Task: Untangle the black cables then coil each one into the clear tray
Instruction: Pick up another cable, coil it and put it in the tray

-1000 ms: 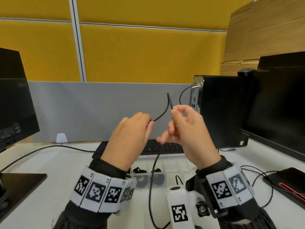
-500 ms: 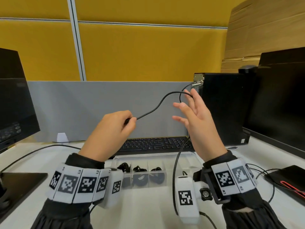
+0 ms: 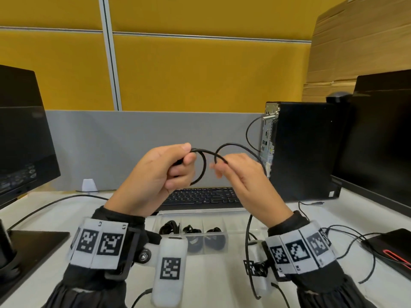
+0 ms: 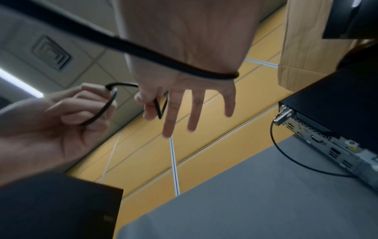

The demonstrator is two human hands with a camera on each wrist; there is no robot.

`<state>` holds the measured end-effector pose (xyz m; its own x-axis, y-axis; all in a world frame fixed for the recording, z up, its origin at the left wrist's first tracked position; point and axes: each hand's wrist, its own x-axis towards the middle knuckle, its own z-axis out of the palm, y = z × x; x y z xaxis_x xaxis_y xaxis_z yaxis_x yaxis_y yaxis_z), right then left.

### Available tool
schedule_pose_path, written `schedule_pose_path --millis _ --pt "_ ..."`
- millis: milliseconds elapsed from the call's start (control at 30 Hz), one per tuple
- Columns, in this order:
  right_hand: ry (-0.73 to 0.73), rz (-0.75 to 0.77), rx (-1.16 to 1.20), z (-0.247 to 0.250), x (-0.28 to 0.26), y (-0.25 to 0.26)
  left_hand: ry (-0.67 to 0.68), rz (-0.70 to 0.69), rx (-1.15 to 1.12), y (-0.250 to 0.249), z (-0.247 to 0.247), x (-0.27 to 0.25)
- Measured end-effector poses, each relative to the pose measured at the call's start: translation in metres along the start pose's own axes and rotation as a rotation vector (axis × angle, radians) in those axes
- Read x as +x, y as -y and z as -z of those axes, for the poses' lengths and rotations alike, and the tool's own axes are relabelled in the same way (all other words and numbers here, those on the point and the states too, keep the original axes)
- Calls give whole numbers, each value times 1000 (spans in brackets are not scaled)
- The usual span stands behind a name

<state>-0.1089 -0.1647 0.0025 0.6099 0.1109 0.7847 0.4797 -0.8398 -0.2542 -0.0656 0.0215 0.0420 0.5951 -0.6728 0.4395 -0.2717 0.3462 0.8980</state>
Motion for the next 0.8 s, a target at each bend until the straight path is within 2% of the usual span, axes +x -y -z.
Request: schedule_pose_path --millis 100,200,333,400,533,600,667,733,800 --pt "-76 -64 198 11 1 1 78 90 -123 1 -1 0" --pt "-174 -142 176 14 4 1 187 216 -153 2 -5 0" --pt "-192 -220 142 10 6 -1 195 250 -190 -2 -10 -3" --pt "-113 -232 112 11 4 -3 143 173 -255 -4 -16 -3" --pt "269 -240 11 5 2 15 -53 -124 -439 7 -27 9" --pt "389 -247 21 -4 3 27 -167 -215 -343 19 -28 16" --pt "490 -278 40 -8 4 35 -272 -262 -147 31 -25 20" --pt "584 -300 115 -3 4 38 -330 -337 202 38 -19 20" --pt "644 -295 199 5 3 41 -364 -440 664 45 -10 20"
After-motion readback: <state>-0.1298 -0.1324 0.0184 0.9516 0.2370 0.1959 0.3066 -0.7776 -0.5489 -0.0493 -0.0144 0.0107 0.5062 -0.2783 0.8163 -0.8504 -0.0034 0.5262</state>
